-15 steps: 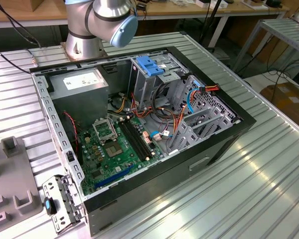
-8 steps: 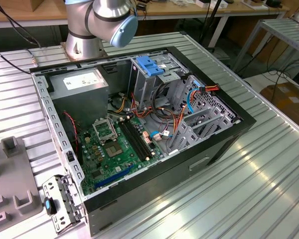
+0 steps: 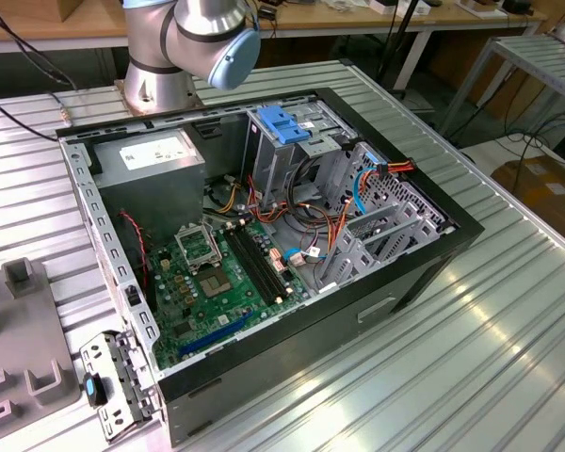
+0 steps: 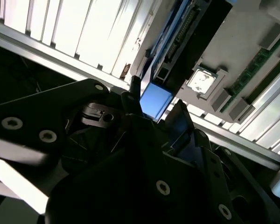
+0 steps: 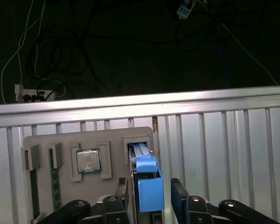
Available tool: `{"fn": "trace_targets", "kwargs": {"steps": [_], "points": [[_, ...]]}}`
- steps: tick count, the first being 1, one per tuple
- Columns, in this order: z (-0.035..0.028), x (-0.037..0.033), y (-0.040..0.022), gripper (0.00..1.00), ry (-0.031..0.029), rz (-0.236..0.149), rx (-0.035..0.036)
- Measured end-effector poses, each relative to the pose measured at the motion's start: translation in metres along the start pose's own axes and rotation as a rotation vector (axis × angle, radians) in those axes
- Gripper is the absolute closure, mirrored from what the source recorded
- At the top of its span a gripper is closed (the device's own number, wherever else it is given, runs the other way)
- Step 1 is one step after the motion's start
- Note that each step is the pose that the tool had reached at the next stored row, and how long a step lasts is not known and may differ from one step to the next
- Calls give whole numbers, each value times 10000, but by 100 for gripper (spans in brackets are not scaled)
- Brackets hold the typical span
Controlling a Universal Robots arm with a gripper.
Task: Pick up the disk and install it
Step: 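Pick up the disk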
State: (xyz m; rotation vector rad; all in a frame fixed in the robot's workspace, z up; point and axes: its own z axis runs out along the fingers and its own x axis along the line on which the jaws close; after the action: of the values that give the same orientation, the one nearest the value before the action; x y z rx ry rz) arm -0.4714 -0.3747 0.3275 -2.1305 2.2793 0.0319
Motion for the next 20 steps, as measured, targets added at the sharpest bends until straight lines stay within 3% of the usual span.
{"fn": "trace_targets", "kwargs": {"steps": [15, 20], "points": [[211, 16, 12, 51, 0, -972, -21], [269, 18, 10, 51, 0, -742, -14]]}}
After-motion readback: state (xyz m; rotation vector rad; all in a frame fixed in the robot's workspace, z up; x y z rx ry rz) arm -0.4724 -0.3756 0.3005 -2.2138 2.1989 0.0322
